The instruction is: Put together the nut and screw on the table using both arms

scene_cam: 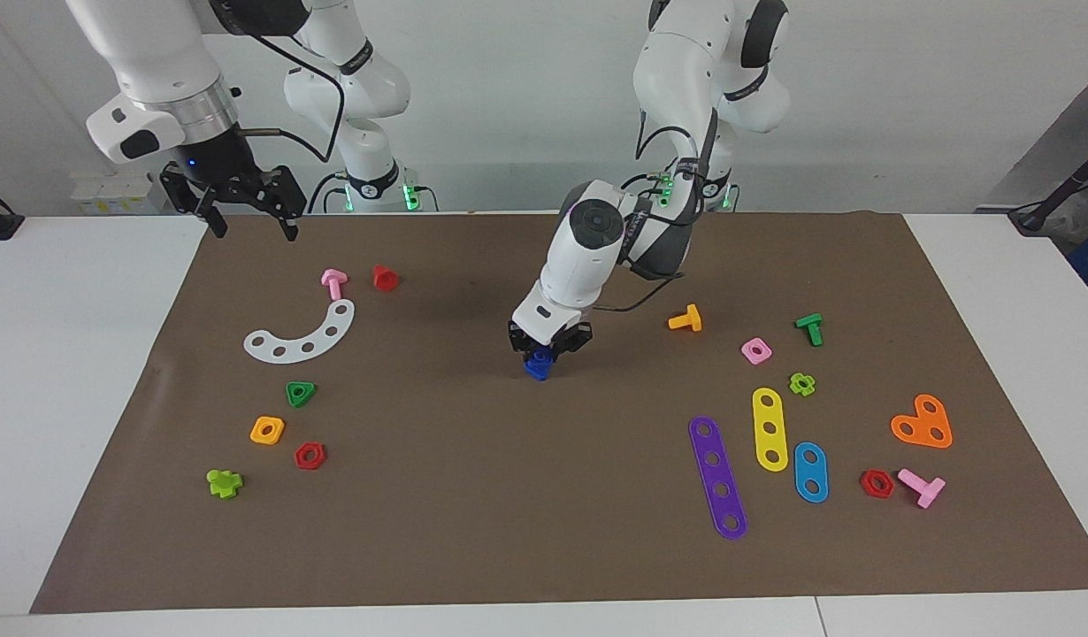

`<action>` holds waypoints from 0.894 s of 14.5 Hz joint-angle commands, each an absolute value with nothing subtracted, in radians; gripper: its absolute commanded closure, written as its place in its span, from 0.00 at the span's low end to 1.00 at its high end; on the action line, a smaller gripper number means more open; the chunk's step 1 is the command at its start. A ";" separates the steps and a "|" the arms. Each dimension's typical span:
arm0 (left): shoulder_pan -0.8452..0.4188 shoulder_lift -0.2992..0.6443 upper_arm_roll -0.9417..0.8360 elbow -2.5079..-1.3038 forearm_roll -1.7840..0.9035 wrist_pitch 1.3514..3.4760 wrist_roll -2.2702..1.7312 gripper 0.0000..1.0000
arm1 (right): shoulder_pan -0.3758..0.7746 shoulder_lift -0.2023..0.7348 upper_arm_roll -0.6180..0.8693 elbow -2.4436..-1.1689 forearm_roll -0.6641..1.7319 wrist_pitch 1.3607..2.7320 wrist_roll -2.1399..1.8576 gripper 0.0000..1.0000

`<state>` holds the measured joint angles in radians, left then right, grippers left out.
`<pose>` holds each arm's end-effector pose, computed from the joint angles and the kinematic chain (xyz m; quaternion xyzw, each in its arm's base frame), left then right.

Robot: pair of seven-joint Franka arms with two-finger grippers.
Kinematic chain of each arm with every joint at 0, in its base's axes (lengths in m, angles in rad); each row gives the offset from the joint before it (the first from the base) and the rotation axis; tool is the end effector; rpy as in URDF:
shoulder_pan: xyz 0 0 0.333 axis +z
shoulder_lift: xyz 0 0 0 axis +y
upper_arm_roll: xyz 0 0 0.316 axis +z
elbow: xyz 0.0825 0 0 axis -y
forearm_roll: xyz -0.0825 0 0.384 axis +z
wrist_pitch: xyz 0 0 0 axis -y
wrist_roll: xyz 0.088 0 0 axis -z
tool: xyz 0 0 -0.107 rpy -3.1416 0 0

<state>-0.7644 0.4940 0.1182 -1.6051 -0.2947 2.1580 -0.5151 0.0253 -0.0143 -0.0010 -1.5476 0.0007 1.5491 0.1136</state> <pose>0.5377 -0.4336 0.3510 0.9947 0.0045 -0.0265 0.0989 0.5481 0.0134 0.6414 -0.9990 0.0446 -0.0079 0.0009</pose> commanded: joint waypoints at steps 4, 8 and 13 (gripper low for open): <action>-0.779 0.495 0.132 -1.647 -0.299 2.166 -0.520 1.00 | 0.041 -0.020 -0.017 -1.586 0.031 1.548 0.090 0.00; -0.793 0.499 0.130 -1.683 -0.258 2.171 -0.520 1.00 | 0.041 -0.023 -0.017 -1.594 0.017 1.551 0.095 0.00; -0.796 0.503 0.130 -1.684 -0.256 2.172 -0.520 1.00 | 0.037 -0.023 -0.017 -1.591 -0.006 1.549 0.094 0.00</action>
